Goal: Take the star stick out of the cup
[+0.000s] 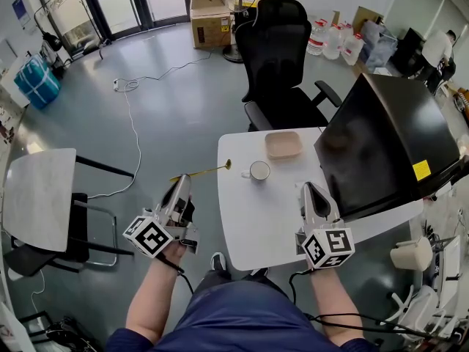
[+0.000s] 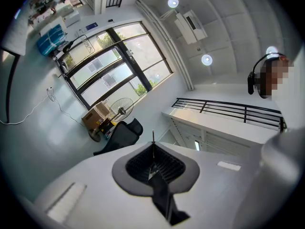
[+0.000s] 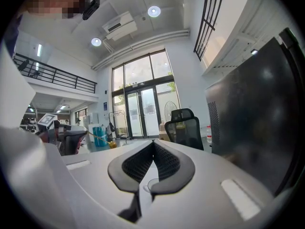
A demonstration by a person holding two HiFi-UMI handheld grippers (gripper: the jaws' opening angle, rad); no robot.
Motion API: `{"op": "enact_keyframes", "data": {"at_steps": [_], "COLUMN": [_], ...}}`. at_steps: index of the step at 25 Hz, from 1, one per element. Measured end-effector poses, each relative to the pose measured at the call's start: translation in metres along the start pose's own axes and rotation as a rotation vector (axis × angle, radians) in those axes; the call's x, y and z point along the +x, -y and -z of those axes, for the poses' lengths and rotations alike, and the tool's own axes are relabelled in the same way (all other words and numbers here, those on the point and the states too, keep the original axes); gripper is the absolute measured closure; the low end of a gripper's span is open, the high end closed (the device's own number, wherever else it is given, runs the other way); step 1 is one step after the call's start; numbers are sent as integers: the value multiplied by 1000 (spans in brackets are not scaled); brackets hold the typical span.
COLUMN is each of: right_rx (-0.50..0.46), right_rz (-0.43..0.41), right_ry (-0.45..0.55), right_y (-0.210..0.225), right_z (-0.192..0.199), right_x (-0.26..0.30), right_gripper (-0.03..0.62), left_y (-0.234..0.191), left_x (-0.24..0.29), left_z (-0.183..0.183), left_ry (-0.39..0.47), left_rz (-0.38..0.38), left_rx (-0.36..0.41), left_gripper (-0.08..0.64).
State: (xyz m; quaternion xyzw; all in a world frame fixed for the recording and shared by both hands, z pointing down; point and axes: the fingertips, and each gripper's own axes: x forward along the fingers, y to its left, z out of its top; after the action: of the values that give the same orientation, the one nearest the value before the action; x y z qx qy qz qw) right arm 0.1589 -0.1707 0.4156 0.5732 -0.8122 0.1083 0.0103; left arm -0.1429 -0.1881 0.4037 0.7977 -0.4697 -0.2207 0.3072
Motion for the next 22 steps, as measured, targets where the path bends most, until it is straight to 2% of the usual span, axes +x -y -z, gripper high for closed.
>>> {"op": "enact_keyframes", "data": {"at_steps": [22], "right_rx": [-4], "right_rz": [-26], "right_ry": [1], "right_y": [6], "right_z": [1], "right_x": [-7], "right_gripper": [586], "left_y": [7], "left_x": [-2], "left_z": [10], "left_ry": [8], "left_rz": [-12], "left_rx": [-1], "left_gripper": [552]}}
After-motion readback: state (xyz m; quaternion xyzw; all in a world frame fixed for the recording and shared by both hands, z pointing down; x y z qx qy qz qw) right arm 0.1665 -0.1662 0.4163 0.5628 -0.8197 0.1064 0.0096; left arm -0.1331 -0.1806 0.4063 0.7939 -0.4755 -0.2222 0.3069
